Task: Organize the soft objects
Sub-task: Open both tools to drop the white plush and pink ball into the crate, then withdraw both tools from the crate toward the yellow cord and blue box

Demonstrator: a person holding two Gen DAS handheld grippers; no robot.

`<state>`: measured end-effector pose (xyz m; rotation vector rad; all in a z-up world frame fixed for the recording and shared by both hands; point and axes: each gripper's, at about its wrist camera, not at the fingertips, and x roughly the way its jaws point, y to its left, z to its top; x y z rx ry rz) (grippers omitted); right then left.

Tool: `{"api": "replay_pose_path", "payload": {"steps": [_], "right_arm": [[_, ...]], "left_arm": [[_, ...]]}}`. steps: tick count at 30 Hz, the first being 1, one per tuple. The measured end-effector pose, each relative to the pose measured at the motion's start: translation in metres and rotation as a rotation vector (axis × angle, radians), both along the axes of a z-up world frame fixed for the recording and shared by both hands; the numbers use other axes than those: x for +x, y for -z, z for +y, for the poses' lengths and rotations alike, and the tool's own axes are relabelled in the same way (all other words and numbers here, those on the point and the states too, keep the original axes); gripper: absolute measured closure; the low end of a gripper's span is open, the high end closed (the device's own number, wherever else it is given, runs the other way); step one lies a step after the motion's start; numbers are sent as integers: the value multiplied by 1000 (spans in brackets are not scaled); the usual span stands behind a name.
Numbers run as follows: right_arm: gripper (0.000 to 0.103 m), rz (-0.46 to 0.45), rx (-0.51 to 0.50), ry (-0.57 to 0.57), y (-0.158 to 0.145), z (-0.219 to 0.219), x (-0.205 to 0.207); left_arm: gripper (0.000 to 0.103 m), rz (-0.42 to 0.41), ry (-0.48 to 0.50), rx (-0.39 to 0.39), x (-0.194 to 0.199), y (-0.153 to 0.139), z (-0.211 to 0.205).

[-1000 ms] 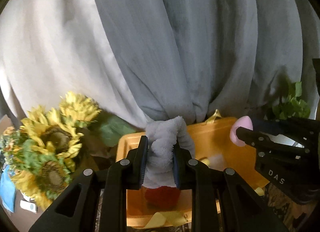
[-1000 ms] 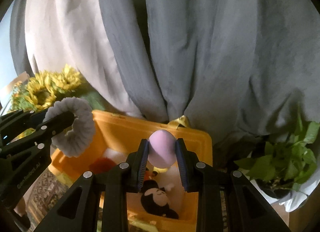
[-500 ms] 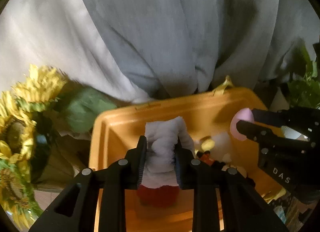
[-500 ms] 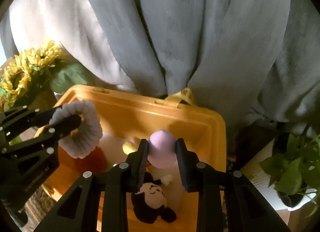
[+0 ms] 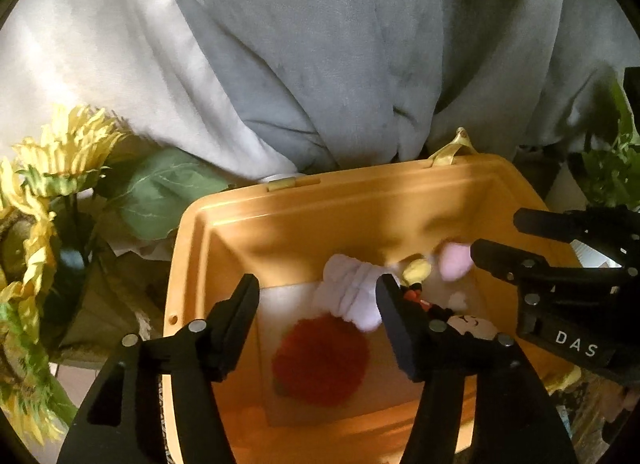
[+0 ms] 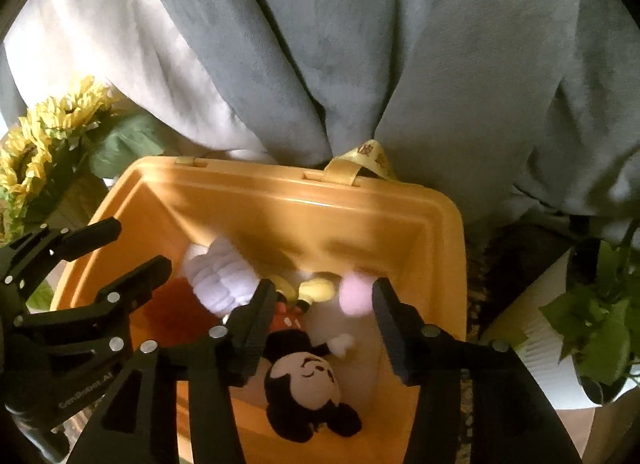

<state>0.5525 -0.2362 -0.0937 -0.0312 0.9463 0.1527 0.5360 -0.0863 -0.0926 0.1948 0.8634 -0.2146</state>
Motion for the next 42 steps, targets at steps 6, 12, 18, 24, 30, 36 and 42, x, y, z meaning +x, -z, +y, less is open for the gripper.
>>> {"api": "replay_pose_path", "payload": {"steps": [6,12,18,24,30,36,42], "right_arm": [[44,-74,-22,32,-20,-4,-21],[41,-145,-8,66,-44,-12,-52],[37,-222,10,106,-68,-19,-86],[32,-300,-15,125,-81,-17,-120],[32,-320,-41,121,-81,-20,-154],[32,-315,-37,136,-77,-31,-185],[32,-312,-56,175,-71,-41,-216]], "left_arm": [[39,-73,-17,-12,-27,-20,1],[35,-163,-31,-28,-65,-46,0],[33,-213,-30,-65,-98,-65,4],[29,-272,-37,-63,-130,-73,6],[26,-311,-20,-67,-165,-74,0],[24,-344,33,-79,-194,-71,-10],[24,-340,97,-85,-216,-62,-23]]}}
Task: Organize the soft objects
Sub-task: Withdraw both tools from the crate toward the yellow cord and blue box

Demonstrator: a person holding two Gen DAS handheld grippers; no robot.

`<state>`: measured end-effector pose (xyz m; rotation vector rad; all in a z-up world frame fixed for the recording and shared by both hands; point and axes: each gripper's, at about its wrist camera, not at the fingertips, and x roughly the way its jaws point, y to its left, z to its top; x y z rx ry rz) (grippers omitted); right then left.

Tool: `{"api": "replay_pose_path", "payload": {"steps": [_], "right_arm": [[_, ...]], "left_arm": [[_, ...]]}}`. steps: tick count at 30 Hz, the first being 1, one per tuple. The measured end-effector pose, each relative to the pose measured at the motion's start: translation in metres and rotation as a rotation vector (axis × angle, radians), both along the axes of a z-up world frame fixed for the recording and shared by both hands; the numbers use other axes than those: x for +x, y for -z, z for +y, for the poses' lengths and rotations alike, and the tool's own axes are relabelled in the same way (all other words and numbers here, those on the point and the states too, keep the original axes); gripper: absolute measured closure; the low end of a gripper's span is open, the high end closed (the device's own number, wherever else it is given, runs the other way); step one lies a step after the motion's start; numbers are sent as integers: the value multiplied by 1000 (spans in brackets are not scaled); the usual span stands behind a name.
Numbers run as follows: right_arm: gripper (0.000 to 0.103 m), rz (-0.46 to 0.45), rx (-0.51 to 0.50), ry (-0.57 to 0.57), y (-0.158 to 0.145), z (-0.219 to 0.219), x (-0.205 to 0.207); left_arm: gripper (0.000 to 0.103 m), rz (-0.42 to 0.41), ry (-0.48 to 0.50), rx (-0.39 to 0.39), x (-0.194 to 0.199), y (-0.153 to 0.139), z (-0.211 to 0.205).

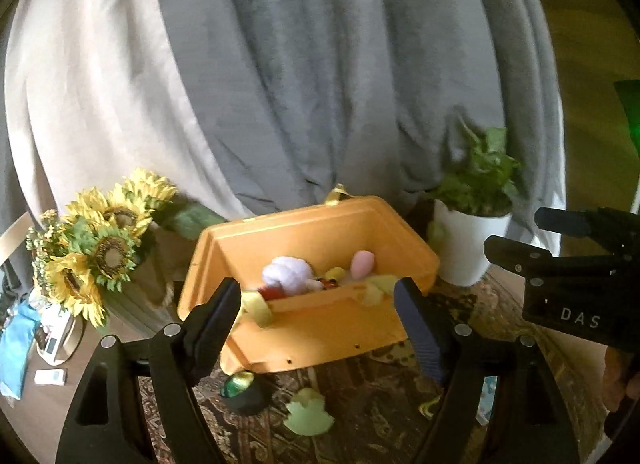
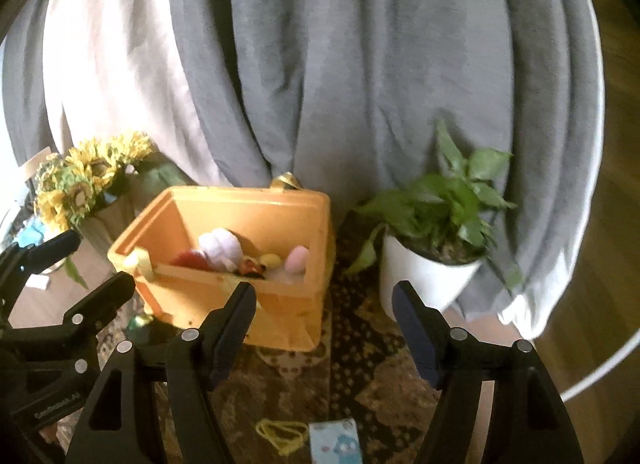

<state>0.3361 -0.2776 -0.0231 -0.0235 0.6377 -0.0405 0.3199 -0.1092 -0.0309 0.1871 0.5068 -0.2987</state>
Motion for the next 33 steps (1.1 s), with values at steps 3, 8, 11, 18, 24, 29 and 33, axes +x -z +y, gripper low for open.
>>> {"api": "replay_pose_path", "payload": {"steps": [3,8,11,18,24,29,33], "right_arm": [[32,16,6,22,6,-7,-14],[32,63,10,50,21,-14,-31],[32,103,27,64,34,-18,-40],[32,188,49,87,60,-23,-56],[32,265,52,91,82,-23,-64],[32,336,60,88,99,-23,-63],[32,387,64,89,112,-22,-61]], "left_arm": [[24,18,49,10,-9,8,-8],[24,19,104,45,-22,21,-19],[24,36,134,58,-28,30,-24],[24,68,205,74,-36,52,-30],[24,108,256,103,-40,75,-37],[24,134,298,135,-42,91,-41],[24,147,335,159,-40,103,-45]]}}
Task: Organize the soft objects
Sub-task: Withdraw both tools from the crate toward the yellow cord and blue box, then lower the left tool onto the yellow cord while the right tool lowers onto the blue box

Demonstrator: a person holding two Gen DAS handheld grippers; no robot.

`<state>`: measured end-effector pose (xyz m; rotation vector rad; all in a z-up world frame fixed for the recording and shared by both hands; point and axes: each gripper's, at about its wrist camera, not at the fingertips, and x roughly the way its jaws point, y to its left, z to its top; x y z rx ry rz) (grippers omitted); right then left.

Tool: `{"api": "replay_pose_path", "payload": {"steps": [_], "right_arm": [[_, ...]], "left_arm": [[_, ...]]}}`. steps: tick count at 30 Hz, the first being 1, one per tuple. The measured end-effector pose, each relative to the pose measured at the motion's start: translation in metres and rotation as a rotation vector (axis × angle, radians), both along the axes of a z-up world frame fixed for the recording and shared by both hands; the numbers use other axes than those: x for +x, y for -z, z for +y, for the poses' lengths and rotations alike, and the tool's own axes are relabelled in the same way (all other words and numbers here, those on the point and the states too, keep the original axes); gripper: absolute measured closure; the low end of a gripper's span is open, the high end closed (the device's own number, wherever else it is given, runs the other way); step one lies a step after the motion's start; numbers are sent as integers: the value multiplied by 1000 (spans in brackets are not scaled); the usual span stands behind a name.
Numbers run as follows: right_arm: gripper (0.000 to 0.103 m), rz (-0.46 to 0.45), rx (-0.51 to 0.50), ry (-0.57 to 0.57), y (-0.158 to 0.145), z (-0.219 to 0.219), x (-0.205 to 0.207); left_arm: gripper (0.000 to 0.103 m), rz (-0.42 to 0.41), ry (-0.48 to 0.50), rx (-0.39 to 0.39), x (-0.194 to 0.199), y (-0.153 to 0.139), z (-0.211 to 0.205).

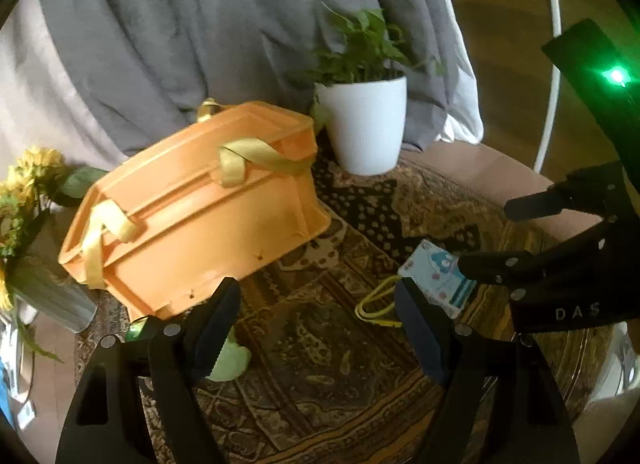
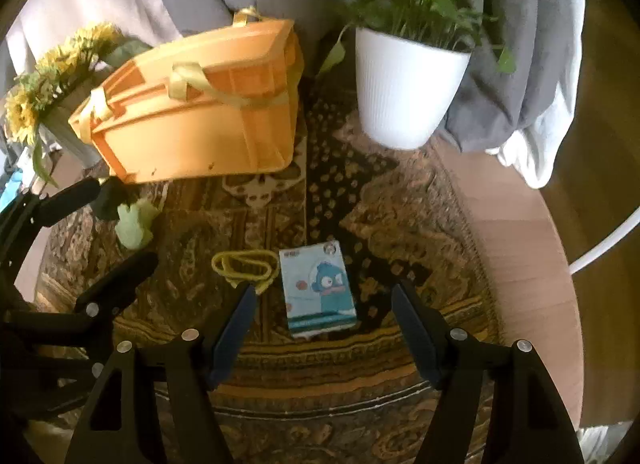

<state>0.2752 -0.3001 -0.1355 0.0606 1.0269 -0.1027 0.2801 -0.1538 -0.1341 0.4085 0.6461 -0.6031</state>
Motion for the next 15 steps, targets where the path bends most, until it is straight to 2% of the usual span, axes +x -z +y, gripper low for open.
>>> {"api": "replay_pose_path", "payload": {"steps": [8,15], "right_arm": [[32,89,6,-7,28,-1,5],[32,138,2,-25,44,2,8]], "left_arm": [[21,-13,117,80,-3,26,-8],[21,15,204,95,-2,41,-13]]}}
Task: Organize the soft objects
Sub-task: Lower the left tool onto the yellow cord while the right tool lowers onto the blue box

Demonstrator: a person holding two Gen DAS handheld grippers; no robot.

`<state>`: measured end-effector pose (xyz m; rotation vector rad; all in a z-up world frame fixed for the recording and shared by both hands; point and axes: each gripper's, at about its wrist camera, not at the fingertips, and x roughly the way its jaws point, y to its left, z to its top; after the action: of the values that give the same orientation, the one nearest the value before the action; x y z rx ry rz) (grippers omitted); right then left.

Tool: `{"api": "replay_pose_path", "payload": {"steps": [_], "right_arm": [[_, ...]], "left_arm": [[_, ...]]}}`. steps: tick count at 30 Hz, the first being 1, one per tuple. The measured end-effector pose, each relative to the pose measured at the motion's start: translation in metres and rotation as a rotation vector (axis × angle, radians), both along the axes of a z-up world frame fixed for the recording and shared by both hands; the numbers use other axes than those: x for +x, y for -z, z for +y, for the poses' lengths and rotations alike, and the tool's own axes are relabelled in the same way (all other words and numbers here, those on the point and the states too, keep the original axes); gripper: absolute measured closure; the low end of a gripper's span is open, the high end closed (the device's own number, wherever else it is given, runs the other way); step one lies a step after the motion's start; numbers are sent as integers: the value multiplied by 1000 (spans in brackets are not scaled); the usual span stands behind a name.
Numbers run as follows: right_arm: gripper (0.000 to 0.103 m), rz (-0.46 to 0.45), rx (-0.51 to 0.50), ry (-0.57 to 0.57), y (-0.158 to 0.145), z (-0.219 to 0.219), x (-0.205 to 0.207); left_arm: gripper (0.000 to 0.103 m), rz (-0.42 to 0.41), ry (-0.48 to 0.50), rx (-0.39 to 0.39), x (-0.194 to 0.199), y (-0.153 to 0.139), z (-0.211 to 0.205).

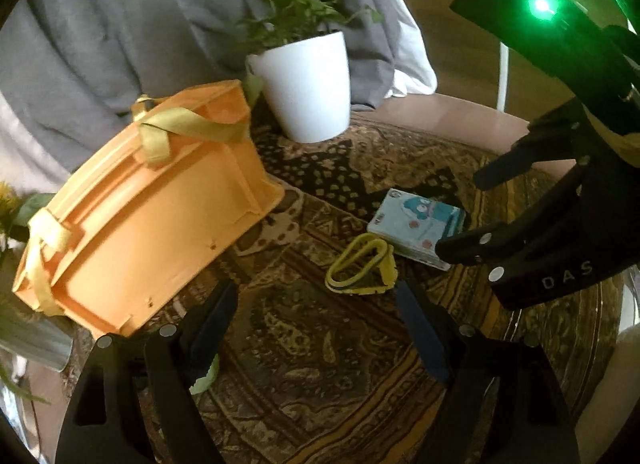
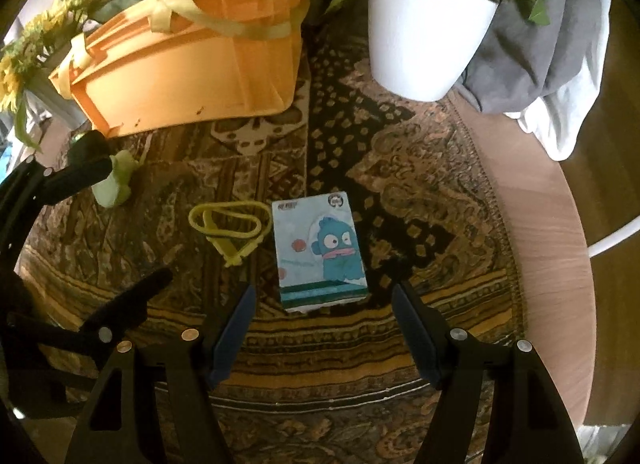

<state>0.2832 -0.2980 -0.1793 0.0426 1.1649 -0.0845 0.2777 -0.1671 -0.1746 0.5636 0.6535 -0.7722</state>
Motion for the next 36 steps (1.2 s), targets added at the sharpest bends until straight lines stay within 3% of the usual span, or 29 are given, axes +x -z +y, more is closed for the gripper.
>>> {"api": "replay_pose_path", "payload": {"steps": [10,27,31,36], "right_arm": [[32,58,27,3,20,-2,5],[32,96,68,27,35,-13,15],[32,94,88,30,36,-14,17],[32,86,113,39,37,-16,18]], "left_arm": [[21,45,78,6,7,22,-12],[22,90,108,9,23,38,-33],[31,104,103,15,25,41,-38],[50,141,100,10,27,44,-41]]}}
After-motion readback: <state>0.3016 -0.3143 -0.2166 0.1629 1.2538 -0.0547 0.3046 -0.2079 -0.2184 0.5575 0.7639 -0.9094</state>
